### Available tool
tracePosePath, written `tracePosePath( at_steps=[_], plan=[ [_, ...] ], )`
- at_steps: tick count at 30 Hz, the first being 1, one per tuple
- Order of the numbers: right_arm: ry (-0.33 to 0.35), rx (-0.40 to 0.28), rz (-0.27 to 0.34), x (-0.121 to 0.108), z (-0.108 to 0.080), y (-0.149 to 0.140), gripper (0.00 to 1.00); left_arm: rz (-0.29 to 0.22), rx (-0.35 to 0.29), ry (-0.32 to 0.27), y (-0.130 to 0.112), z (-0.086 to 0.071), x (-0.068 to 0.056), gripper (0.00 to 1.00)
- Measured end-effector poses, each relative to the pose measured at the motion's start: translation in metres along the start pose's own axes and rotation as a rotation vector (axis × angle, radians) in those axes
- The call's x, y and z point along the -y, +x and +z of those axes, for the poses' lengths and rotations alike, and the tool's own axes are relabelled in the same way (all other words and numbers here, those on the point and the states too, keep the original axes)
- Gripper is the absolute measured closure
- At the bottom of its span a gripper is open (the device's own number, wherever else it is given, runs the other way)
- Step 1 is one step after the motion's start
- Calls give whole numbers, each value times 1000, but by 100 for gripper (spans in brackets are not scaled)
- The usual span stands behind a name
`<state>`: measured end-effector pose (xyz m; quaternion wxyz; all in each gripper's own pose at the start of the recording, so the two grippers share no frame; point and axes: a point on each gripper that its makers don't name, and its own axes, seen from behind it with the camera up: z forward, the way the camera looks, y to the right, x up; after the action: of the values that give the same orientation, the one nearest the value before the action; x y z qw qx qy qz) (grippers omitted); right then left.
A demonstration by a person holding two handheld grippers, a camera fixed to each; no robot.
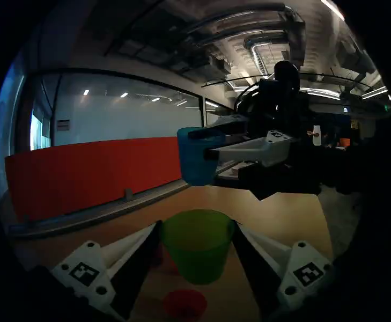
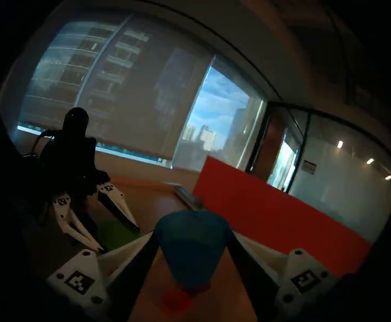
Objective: Pour water
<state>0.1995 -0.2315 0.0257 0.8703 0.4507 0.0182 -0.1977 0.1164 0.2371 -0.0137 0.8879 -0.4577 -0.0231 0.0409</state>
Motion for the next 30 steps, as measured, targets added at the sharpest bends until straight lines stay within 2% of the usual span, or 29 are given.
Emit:
tracePosePath(
  at_steps=[8, 21, 30],
  plan=[
    [8, -11, -53, 3, 5, 9, 9, 0, 4, -4, -4, 0, -1, 10],
    [23, -16, -188, 14, 14, 19, 9, 4, 5, -12, -5, 1, -4, 10],
    [34, -29, -240, 19, 19, 24, 9, 12, 7, -16, -6, 1, -6, 10]
  ],
)
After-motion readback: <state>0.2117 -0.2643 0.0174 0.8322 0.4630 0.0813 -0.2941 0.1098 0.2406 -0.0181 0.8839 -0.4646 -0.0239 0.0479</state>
